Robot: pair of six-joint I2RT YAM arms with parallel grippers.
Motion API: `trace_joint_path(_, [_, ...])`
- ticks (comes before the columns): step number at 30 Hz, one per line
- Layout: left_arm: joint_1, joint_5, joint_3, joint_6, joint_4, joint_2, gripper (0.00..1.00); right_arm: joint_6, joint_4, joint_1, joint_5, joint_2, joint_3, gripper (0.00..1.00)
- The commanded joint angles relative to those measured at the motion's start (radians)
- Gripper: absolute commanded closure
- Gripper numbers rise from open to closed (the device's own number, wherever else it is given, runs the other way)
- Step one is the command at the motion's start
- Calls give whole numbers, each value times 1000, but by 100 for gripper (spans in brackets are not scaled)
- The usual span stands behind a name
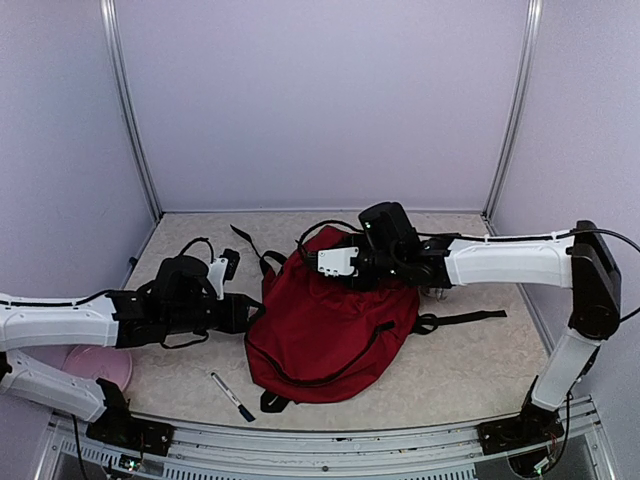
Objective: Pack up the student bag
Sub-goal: Place the pen in the lower front pocket of the bag, then move the pen to the corner of the board.
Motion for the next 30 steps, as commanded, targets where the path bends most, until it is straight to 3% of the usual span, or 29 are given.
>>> trace_joint_path(1, [7, -108, 59, -67, -163, -102, 51, 198, -107, 9, -171, -121, 25, 38])
trace_joint_path(6, [-9, -352, 97, -408, -577, -155, 43, 387, -82, 13, -344, -217, -9, 39])
trace_joint_path(9, [-89, -396, 91, -625, -764, -156, 39, 488, -53, 17, -360, -248, -30, 40])
trace_joint_path(12, [-233, -371, 51, -761, -772, -129, 30, 550, -42, 26, -330, -255, -42, 41])
trace_joint_path(18, [-344, -264, 44, -794, -764, 56, 12, 552, -103, 64, -226, -231, -23, 42])
trace_joint_path(25, [-353, -192, -28, -763, -593, 92, 18, 552, -108, 88, -220, -252, -56, 42])
trace_joint_path(30, [-342, -135, -77, -753, -537, 128, 39, 541, -106, 92, -227, -266, -57, 42])
